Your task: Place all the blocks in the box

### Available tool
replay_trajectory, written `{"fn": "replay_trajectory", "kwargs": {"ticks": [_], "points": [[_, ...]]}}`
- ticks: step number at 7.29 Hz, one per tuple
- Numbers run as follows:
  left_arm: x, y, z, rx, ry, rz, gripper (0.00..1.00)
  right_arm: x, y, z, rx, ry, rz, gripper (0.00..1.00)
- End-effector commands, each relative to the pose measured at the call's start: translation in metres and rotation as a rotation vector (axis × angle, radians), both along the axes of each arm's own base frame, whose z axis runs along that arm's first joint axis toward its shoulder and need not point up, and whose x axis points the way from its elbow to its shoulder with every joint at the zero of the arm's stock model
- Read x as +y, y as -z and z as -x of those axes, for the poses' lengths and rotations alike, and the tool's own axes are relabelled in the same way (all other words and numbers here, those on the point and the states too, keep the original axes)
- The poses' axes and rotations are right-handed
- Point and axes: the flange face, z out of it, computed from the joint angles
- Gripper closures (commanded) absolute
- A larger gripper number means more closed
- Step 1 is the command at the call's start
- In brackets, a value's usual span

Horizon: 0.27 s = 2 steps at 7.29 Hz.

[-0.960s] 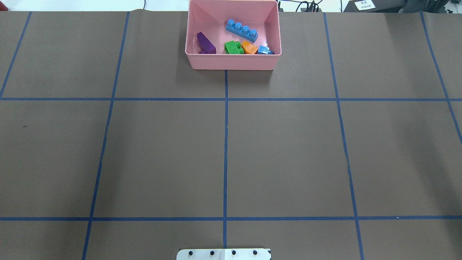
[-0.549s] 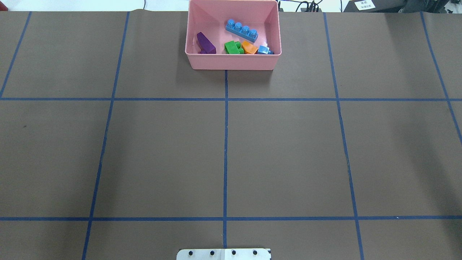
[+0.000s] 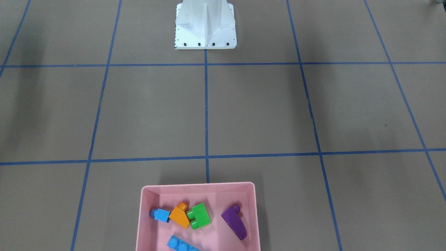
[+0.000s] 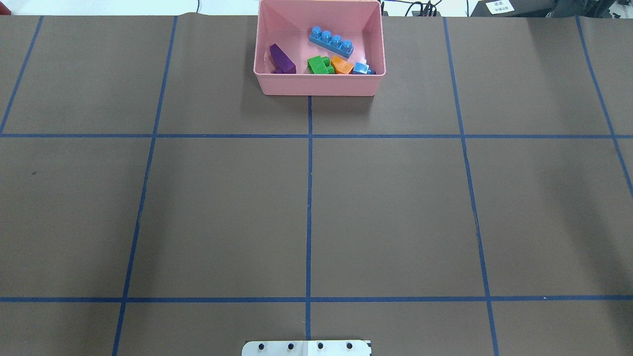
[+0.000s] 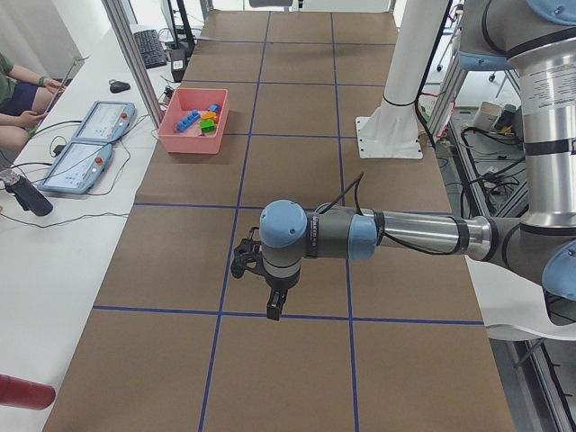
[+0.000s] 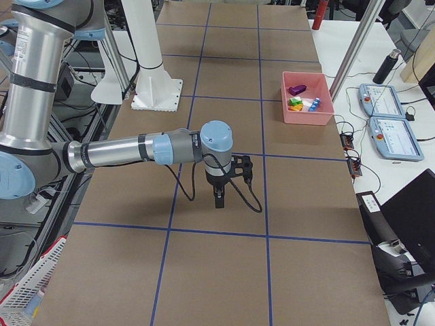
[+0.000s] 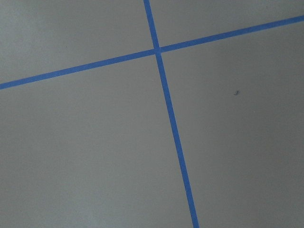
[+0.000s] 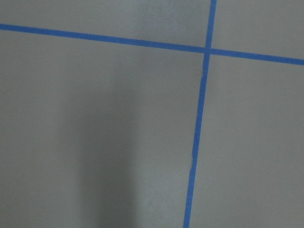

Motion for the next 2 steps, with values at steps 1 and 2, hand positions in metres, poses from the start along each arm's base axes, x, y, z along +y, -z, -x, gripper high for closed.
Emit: {"fn": "replay_trajectory", "kwargs": {"ticks": [1, 2], "points": [[0.0082, -0.0110, -0.0005, 0.003, -0.001, 0.023, 0.00, 0.0031, -0.0035, -0.0002, 0.001, 0.003, 0.006, 0.00], [0.0083, -0.0112, -0.0003, 0.000, 0.000, 0.025, 0.00, 0.0037, -0.0041, -0.0002, 0.001, 0.005, 0.005, 0.00]]}}
